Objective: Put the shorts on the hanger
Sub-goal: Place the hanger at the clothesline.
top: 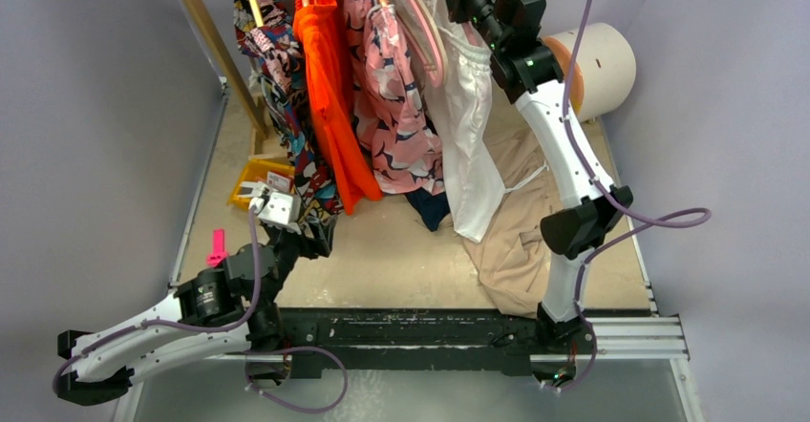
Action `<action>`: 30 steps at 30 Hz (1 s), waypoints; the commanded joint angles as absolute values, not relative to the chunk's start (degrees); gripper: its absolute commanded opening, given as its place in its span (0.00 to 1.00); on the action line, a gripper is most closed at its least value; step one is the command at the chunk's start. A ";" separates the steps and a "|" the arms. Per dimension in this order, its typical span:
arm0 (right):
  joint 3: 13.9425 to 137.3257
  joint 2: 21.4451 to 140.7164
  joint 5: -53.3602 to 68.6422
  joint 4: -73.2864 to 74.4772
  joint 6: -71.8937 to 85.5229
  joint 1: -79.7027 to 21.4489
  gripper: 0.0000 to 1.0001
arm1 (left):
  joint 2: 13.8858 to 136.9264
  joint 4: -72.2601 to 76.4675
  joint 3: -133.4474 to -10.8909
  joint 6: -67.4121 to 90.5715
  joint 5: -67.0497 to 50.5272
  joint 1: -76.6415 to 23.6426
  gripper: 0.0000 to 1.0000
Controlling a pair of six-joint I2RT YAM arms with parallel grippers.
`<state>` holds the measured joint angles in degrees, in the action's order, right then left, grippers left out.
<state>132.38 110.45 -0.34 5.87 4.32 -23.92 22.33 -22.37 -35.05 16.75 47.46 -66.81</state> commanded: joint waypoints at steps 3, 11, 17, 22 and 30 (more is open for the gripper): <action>139.84 112.49 -3.90 -2.08 4.72 -24.64 0.00 | 22.00 -21.08 -36.74 15.41 46.99 -66.60 0.67; 142.40 115.47 -7.64 -3.02 5.85 -25.39 0.00 | 22.27 -21.01 -36.65 15.39 46.78 -66.60 0.67; 142.74 116.09 -9.21 -5.11 6.21 -26.11 0.00 | 22.66 -20.92 -36.65 15.13 46.48 -66.57 0.67; 142.56 115.72 -10.79 -8.16 6.51 -27.13 0.00 | 22.59 -20.92 -36.65 15.10 46.49 -66.61 0.67; 143.22 117.32 -13.80 -10.91 7.00 -27.49 0.00 | 22.17 -20.83 -36.66 15.12 46.15 -66.62 0.67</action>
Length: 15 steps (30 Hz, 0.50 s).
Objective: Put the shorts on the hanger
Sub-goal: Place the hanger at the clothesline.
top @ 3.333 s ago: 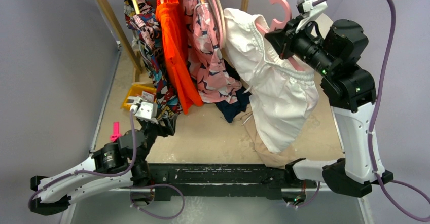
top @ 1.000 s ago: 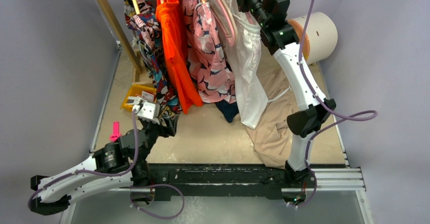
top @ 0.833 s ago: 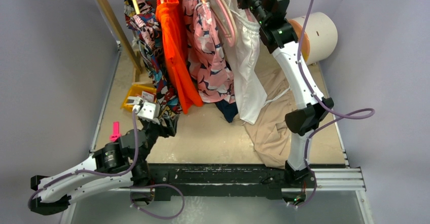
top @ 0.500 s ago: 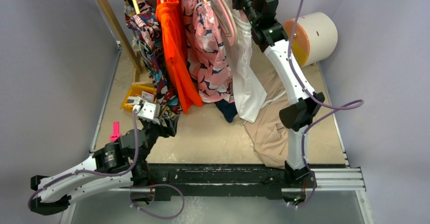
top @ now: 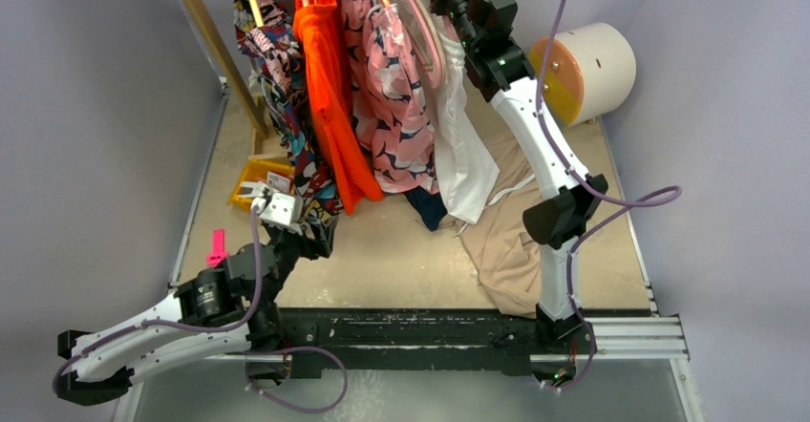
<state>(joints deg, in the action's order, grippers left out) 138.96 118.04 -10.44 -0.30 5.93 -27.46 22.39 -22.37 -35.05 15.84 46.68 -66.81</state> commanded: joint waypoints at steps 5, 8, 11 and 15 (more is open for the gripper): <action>145.03 119.44 -15.10 -11.29 8.20 -27.50 0.00 | 22.16 -20.83 -36.64 15.07 46.06 -66.62 0.67; 146.38 120.94 -16.06 -11.25 8.72 -27.46 0.00 | 22.15 -20.83 -36.69 15.00 45.92 -66.59 0.67; 146.78 121.52 -17.48 -11.72 9.06 -27.51 0.00 | 22.24 -20.80 -36.65 15.03 45.95 -66.53 0.67; 146.97 121.94 -18.64 -12.40 9.49 -27.56 0.00 | 22.40 -20.75 -36.70 14.92 45.97 -66.53 0.67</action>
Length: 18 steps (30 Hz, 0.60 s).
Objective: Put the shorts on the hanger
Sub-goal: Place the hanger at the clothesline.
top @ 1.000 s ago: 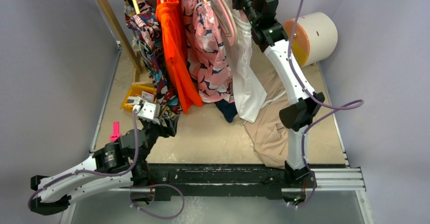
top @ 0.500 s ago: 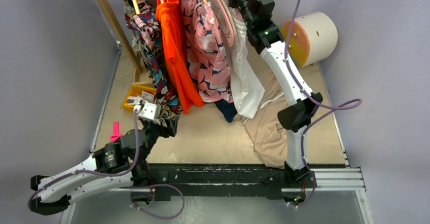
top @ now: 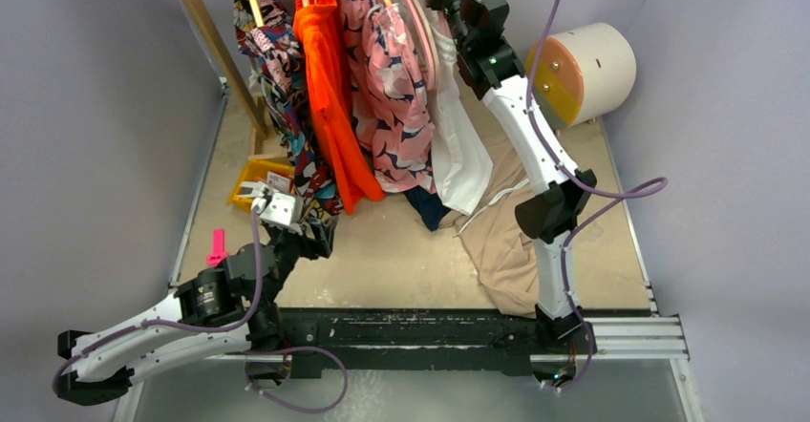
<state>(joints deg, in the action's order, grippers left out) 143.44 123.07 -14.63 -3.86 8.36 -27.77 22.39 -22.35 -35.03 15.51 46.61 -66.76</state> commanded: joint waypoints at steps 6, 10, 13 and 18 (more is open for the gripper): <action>148.44 123.43 -18.64 -11.45 9.72 -27.56 0.00 | 22.42 -20.74 -36.70 14.84 45.81 -66.28 0.67; 149.30 124.39 -17.92 -10.67 10.09 -27.57 0.00 | 22.46 -20.68 -36.65 14.83 45.55 -66.18 0.67; 149.97 125.01 -17.54 -10.12 10.34 -27.66 0.00 | 22.41 -20.67 -36.66 14.84 45.45 -66.14 0.67; 150.16 125.78 -17.06 -9.91 11.15 -27.82 0.00 | 22.35 -20.74 -36.65 14.92 45.35 -66.09 0.67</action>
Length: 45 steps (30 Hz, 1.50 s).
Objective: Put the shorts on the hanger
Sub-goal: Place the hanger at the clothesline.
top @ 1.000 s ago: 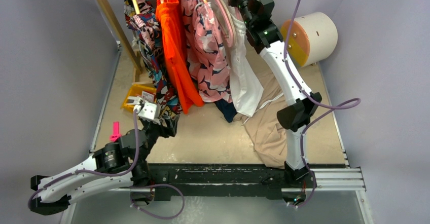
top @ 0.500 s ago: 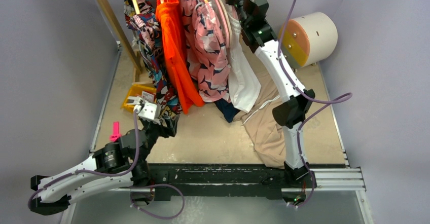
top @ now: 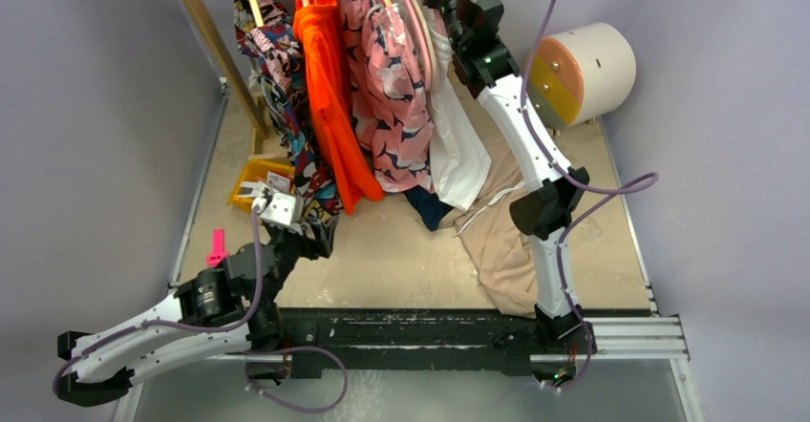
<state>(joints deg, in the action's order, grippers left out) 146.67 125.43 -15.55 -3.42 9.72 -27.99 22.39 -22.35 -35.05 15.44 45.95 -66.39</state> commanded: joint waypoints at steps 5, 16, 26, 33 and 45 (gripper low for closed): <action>150.15 126.45 -16.63 -9.18 12.15 -27.99 0.00 | 22.33 -20.74 -36.65 14.84 45.27 -66.01 0.67; 150.62 126.72 -14.63 -7.71 15.78 -27.98 0.02 | 22.41 -20.50 -36.66 14.57 44.67 -65.70 0.67; 147.26 123.51 -14.15 -7.48 15.63 -28.43 0.12 | 22.41 -20.30 -36.56 14.49 44.06 -65.31 0.67; 143.57 120.56 -14.50 -6.44 14.56 -28.51 0.14 | 22.24 -20.22 -36.58 14.50 43.64 -64.95 0.67; 139.10 113.75 -14.33 -6.28 11.64 -28.49 0.00 | 21.58 -20.39 -36.74 14.58 43.83 -64.86 0.67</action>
<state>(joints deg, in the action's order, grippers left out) 139.92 120.36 -13.87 -2.33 13.54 -28.56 22.33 -22.33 -35.05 15.42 43.86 -65.25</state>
